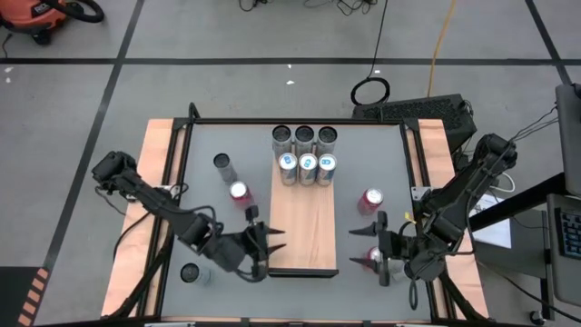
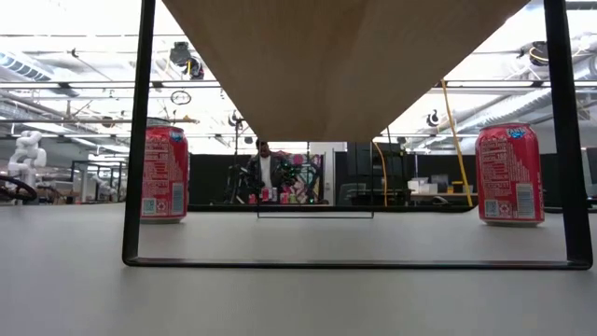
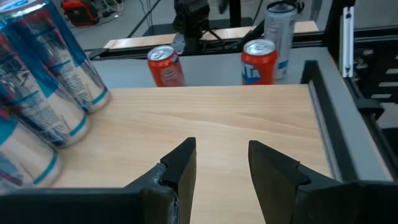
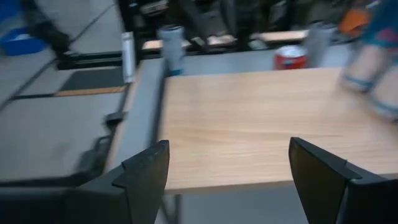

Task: Place canned beverage on shelf
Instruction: Put the bottom right white blue soda can on the shelf

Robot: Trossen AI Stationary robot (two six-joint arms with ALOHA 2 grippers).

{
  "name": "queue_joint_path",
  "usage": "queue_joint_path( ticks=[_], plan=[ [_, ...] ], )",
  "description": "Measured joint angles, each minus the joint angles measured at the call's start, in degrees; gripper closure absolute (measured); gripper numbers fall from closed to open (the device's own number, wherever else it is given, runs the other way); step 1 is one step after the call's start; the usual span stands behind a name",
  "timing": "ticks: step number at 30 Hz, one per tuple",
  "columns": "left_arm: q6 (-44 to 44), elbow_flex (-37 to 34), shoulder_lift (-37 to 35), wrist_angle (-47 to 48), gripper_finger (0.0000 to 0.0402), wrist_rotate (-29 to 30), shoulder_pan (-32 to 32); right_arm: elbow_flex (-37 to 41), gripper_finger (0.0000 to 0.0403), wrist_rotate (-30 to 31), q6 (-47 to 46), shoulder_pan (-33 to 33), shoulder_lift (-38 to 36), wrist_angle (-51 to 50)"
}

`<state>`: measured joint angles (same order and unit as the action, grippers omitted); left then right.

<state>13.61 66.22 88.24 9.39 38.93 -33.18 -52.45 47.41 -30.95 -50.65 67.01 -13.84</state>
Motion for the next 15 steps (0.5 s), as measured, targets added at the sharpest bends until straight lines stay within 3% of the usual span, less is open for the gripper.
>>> queue_joint_path(
  ticks=[4,9,15],
  plan=[
    [2.28,0.00,0.00,-0.11,0.0261,2.82,-2.75,-4.36,0.0133,-7.17,-1.54,0.00,-0.05,-3.29],
    [3.15,0.00,0.00,-1.26,0.0261,7.32,-5.05,-11.71,0.0133,-14.89,-10.00,-0.10,0.26,-18.67],
    [5.61,0.01,0.00,-1.51,0.0261,7.96,-6.04,-17.95,0.0133,-22.97,-18.63,-1.55,1.61,-31.05]
  ],
)
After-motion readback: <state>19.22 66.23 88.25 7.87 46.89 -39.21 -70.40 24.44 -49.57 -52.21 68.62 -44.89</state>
